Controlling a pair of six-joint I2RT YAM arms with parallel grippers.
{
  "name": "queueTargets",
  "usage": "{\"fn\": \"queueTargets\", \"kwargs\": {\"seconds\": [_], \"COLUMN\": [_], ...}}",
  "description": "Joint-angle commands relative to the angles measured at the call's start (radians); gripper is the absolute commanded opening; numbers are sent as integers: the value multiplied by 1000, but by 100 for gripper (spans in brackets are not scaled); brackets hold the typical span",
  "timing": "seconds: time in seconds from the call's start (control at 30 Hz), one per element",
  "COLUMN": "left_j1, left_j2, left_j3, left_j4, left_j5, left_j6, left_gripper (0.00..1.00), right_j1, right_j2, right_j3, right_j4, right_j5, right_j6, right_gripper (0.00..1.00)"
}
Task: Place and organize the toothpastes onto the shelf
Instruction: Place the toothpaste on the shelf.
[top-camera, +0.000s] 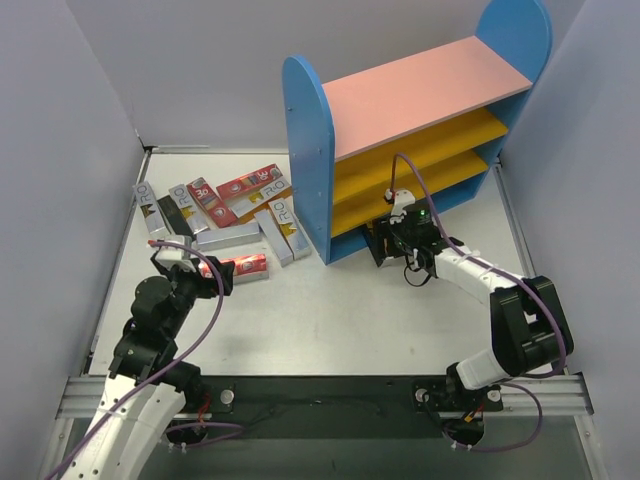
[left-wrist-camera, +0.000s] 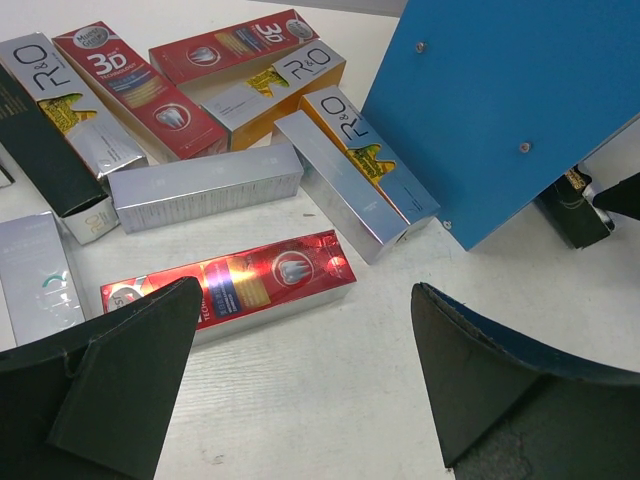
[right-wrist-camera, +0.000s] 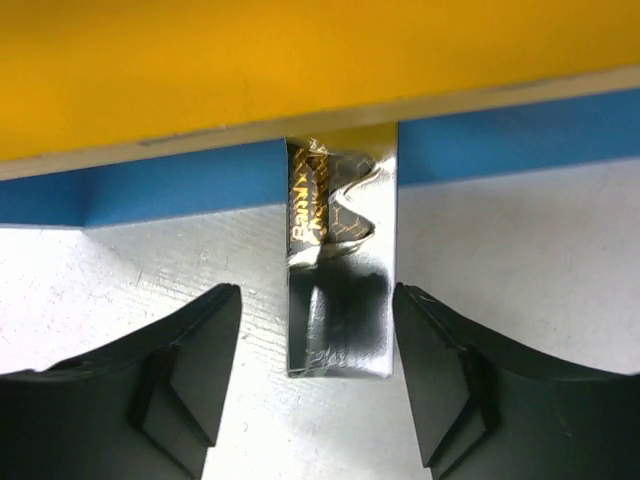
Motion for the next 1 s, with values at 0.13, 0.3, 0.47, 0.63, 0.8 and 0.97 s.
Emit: {"fn": "queueTargets", "kwargs": {"seconds": [0.13, 0.3, 0.47, 0.63, 0.8, 0.97], "left_j1": [4, 1, -10, -24, -39, -50], "left_j2": [1, -2, -10, -16, -14, -13], "left_j3": [18, 14, 10, 7, 6, 6], "left_j4": [35, 42, 44, 50, 52, 53], "left_j5": [12, 26, 19, 18, 18, 19], "left_j6": [13, 10, 8, 8, 8, 8], "left_gripper": [97, 97, 97, 97, 97, 97], "right_j1": [-7, -28, -71, -96, -97, -99], "right_j2": [-34, -152, -298, -398, -430, -341], "right_j3": [14, -71, -190, -344, -489, -577], "right_j4": [47, 45, 58, 152, 315, 558], "right_j5": [23, 33, 33, 43, 41, 41], "right_j6": [88, 239, 534, 830, 1045, 1148], "right_gripper": [67, 68, 77, 80, 84, 92]}}
